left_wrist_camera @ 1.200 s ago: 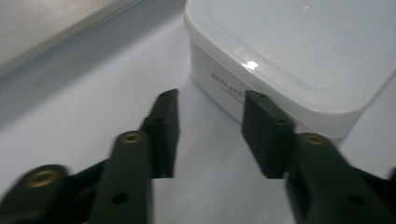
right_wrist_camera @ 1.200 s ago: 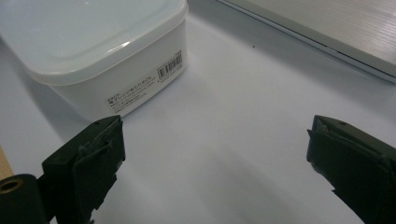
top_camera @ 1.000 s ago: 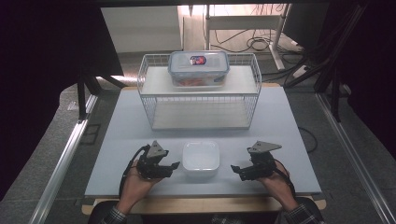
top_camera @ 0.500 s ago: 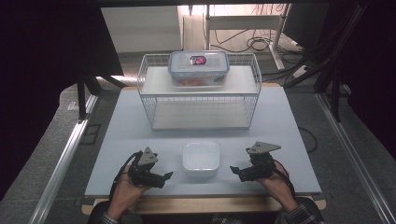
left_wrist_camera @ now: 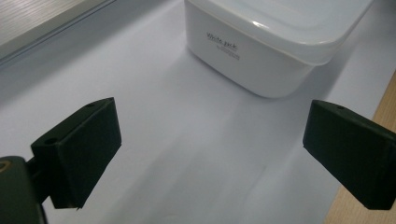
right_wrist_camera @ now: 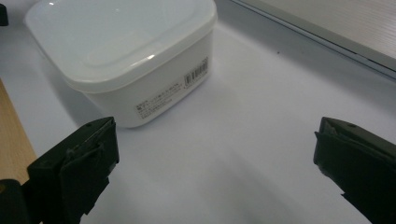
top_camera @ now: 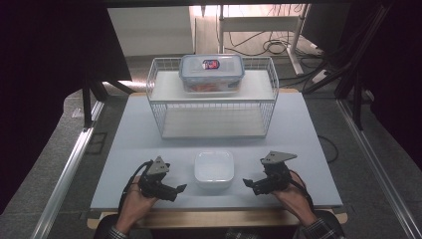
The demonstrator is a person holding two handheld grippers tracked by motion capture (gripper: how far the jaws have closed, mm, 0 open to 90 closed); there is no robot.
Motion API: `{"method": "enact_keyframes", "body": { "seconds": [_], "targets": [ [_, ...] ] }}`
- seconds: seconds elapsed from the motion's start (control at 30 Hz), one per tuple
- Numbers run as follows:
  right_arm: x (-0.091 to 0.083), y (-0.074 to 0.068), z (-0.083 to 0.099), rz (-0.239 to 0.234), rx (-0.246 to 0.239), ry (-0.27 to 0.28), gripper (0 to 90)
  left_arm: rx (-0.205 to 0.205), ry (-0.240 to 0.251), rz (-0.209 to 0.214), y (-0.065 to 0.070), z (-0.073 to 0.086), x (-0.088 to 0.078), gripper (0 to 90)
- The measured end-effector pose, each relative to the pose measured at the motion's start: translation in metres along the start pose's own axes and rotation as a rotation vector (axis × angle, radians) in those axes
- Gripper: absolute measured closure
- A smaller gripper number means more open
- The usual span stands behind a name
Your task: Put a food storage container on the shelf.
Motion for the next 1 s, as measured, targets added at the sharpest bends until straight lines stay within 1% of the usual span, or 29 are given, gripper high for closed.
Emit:
{"method": "enact_keyframes", "body": {
  "seconds": [0.07,0.17,0.23,0.3,0.4,0.47,0.5,0.53,0.57,0.67,0.7,0.73,0.77,0.8,0.87,0.9,0.93,0.97,1.0],
  "targets": [
    [0.001,-0.001,-0.002,-0.004,0.000,-0.003,0.3,-0.003,-0.008,0.010,0.001,-0.002,0.001,3.7],
    [0.003,-0.003,-0.006,-0.017,-0.001,-0.002,1.3,-0.018,-0.022,0.017,0.001,-0.006,0.002,4.1],
    [0.004,-0.004,-0.010,-0.020,0.006,0.003,1.8,-0.020,-0.023,0.002,-0.002,-0.010,0.001,5.9],
    [0.004,-0.005,-0.015,-0.037,0.024,0.005,1.9,-0.033,-0.018,0.001,-0.004,-0.014,0.000,6.2],
    [0.005,-0.010,-0.023,-0.065,0.034,0.015,0.5,-0.060,0.003,0.025,-0.004,-0.024,0.001,6.5],
    [0.007,-0.012,-0.027,-0.078,0.060,0.012,0.5,-0.080,0.009,0.051,-0.004,-0.029,0.003,5.3],
    [0.008,-0.012,-0.028,-0.079,0.068,0.004,0.4,-0.091,0.016,0.060,-0.004,-0.031,0.003,4.7],
    [0.008,-0.012,-0.028,-0.079,0.068,0.004,0.4,-0.091,0.016,0.060,-0.004,-0.031,0.003,4.8],
    [0.011,-0.012,-0.029,-0.078,0.063,-0.029,0.5,-0.101,0.010,0.084,-0.003,-0.033,0.006,4.8],
    [0.013,-0.011,-0.031,-0.079,0.070,-0.038,1.3,-0.095,0.003,0.080,-0.004,-0.036,0.009,7.2],
    [0.016,-0.010,-0.035,-0.087,0.084,-0.039,4.5,-0.079,0.000,0.088,-0.003,-0.041,0.012,7.5],
    [0.016,-0.011,-0.036,-0.091,0.089,-0.038,5.4,-0.074,-0.002,0.092,-0.002,-0.044,0.014,8.0],
    [0.018,-0.011,-0.038,-0.101,0.089,-0.040,6.7,-0.064,0.000,0.095,-0.001,-0.048,0.017,8.7],
    [0.019,-0.011,-0.040,-0.109,0.075,-0.049,7.7,-0.060,0.000,0.095,0.000,-0.050,0.019,9.4],
    [0.022,-0.011,-0.044,-0.109,0.063,-0.051,10.1,-0.063,-0.003,0.099,-0.001,-0.055,0.025,11.2],
    [0.024,-0.011,-0.045,-0.114,0.064,-0.048,10.6,-0.072,0.000,0.105,-0.001,-0.058,0.029,12.0],
    [0.027,-0.012,-0.047,-0.124,0.066,-0.048,11.0,-0.072,0.000,0.105,-0.001,-0.058,0.029,13.3],
    [0.030,-0.013,-0.048,-0.128,0.066,-0.052,11.3,-0.086,-0.002,0.121,-0.001,-0.059,0.034,14.2],
    [0.032,-0.013,-0.048,-0.129,0.065,-0.058,11.3,-0.089,-0.008,0.124,-0.001,-0.059,0.037,14.4]
  ]
}}
Point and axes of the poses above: each handheld gripper's, and its own axes: x roughly forward along the jaws, z roughly out of its underside, y roughly to its right, the point moved 8 cm from there along x, roughly forward along the jaws, and after that the axes turned 7 degrees about y, right-handed, at the moved point
